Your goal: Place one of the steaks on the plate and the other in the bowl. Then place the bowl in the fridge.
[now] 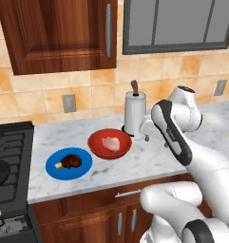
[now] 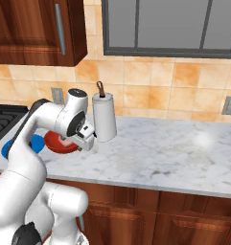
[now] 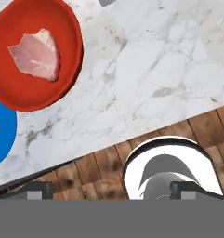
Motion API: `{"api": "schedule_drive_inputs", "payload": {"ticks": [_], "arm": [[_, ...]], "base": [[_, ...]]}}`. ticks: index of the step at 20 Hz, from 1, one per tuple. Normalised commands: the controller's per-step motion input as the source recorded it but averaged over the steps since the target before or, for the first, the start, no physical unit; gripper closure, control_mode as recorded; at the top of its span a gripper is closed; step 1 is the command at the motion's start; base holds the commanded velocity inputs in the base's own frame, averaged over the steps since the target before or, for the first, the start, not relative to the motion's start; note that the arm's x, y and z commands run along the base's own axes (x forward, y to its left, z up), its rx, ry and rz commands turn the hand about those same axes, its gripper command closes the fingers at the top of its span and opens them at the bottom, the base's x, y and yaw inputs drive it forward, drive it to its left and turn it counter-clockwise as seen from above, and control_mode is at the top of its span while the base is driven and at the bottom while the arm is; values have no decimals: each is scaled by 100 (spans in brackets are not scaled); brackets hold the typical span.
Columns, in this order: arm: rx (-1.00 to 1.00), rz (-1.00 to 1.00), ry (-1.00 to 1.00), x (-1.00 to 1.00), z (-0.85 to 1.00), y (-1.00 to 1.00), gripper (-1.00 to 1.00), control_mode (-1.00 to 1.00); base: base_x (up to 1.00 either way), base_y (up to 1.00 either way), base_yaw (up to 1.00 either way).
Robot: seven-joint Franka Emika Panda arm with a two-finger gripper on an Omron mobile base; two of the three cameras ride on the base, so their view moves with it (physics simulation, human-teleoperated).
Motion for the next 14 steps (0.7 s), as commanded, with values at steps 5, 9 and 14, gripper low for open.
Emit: {"api": "schedule_drive_inputs", "payload": {"ticks": [5,9,14], "arm": [[0,-18,0,85,-16,4,-100,-100],[0,-14,0,93,-29,13,-100,-100],[0,-7,0,65,-43,17,-100,-100]], "base": [[0,0,0],[0,0,0],[0,0,0]]}}
